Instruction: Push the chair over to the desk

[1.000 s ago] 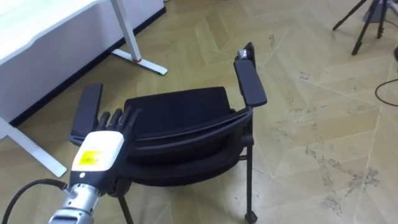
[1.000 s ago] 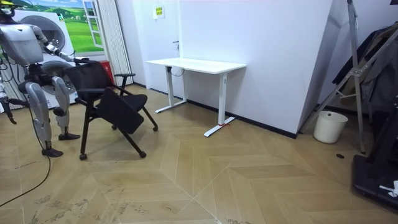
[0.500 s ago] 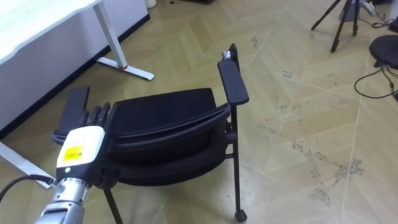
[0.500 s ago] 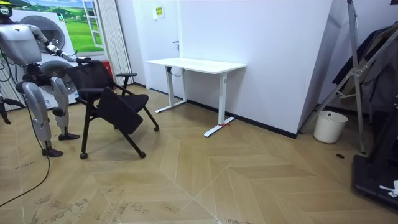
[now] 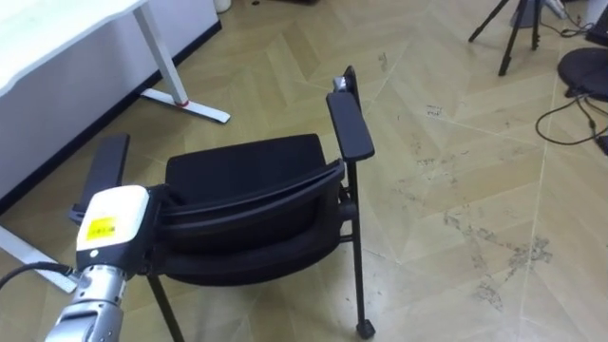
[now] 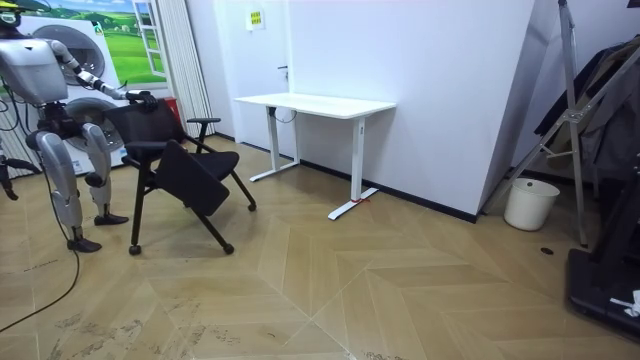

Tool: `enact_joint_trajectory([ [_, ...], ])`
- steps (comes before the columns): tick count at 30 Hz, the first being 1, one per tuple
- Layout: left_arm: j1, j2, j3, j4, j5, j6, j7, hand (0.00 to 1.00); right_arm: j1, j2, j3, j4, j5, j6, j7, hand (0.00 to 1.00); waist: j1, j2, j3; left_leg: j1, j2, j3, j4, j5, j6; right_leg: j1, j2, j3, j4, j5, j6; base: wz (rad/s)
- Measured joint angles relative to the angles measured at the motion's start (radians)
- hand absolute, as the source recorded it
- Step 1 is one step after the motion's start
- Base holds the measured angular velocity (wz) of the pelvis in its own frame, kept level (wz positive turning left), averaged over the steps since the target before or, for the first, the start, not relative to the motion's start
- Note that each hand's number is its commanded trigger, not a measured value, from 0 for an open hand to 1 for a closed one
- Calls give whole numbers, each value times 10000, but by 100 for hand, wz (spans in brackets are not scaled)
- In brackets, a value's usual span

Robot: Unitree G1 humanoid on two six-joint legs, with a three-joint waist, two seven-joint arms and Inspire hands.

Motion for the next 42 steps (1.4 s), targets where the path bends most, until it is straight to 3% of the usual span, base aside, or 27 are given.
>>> enact_joint_trajectory([
  [5, 54, 13, -38, -1, 18, -193, 46, 100, -25, -1, 1, 3, 1, 5, 89, 0, 2, -7, -6, 35, -4, 0, -2, 0, 0, 14, -2, 22, -1, 0, 0, 0],
  [12, 46, 5, -92, 10, 31, -192, 6, 100, -102, -3, 4, -41, 26, 4, 163, 0, -129, 6, -11, 48, -8, 39, 1, -1, 0, -18, -2, 72, -6, -11, 14, 0],
  [14, 44, 26, -89, 7, 31, -191, 52, 100, -35, -6, -29, 50, 47, 1, 210, 0, -192, 61, -53, -28, -9, 60, 1, -1, 0, -153, -3, 74, 26, -10, 13, 0],
  [18, 93, 74, -72, 8, 19, -225, 52, 100, 311, -10, -601, 199, 284, 67, 211, 0, -191, 139, -48, -33, -6, 97, 3, -1, -1, -158, 18, 158, 49, -6, 10, -4],
  [21, 110, 217, -71, -39, -8, -243, 3, 100, 612, -17, -1705, 531, 1601, 263, 174, 0, -316, 116, -39, -48, -10, 97, 1, -1, -1, -209, 14, 217, 47, -16, 11, 0],
  [25, 473, 630, 463, -28, -267, -570, 114, 100, 992, -128, -4304, 167, 4507, 403, -264, 0, -664, -131, 17, -114, -27, 340, 15, -1, -1, -532, 24, 415, 548, -162, -15, -14],
  [28, 951, 869, 1085, -11, -265, -892, 443, 100, 1378, -246, -6094, -1676, 5486, 233, -1260, 0, -1168, -359, -14, -291, -51, 335, 42, -1, 0, -782, 2, 436, 745, -209, -6, -4],
  [30, 979, 1138, 1189, 16, -274, -996, 528, 100, 1547, -290, -6565, -3203, 5516, -63, -2056, 0, -1311, -424, -51, -441, -63, 334, 164, -8, 10, -966, -14, 477, 877, -212, -9, 0],
  [32, 978, 1348, 1209, 182, -361, -974, 829, 100, 1574, -614, -6592, -4601, 5408, -638, -2920, 0, -1536, -556, -53, -604, -46, 309, 234, -19, 24, -1099, -3, 468, 897, -158, -38, 0],
  [34, 973, 1361, 1231, 261, -361, -970, 866, 100, 1589, -774, -6597, -5769, 4760, -877, -3684, 0, -1527, -537, -102, -724, -27, 316, 336, -50, 40, -1202, 17, 513, 916, -121, -45, -4],
  [36, 961, 1360, 1257, 250, -369, -965, 867, 100, 1487, -796, -6597, -7156, 3925, -967, -4440, 0, -1585, -510, -109, -834, -32, 343, 380, -56, 47, -1332, 22, 572, 964, -61, -40, -9],
  [38, 961, 1362, 1259, 252, -366, -964, 866, 100, 932, -910, -6548, -8476, 2196, -1136, -5326, 0, -1591, -530, -22, -894, -45, 343, 449, -58, 54, -1426, 23, 639, 1096, -49, -39, -6],
  [39, 958, 1361, 1259, 250, -363, -976, 861, 100, 798, -949, -6548, -8754, 1818, -1133, -5516, 0, -1586, -522, -25, -913, -43, 344, 466, -58, 54, -1442, 23, 639, 1110, -50, -38, -5],
  [40, 895, 1356, 1259, 239, -363, -1002, 846, 100, 549, -1057, -6527, -9250, 983, -1146, -5874, 0, -1515, -480, -44, -931, -43, 346, 462, -58, 54, -1488, 28, 648, 1135, -56, -41, 0],
  [42, 761, 1354, 1258, 221, -358, -1037, 778, 100, 57, -1381, -6275, -9854, -179, -1157, -6364, 0, -1403, -491, 16, -960, -48, 365, 463, -58, 54, -1565, 32, 688, 1185, -57, -41, -4],
])
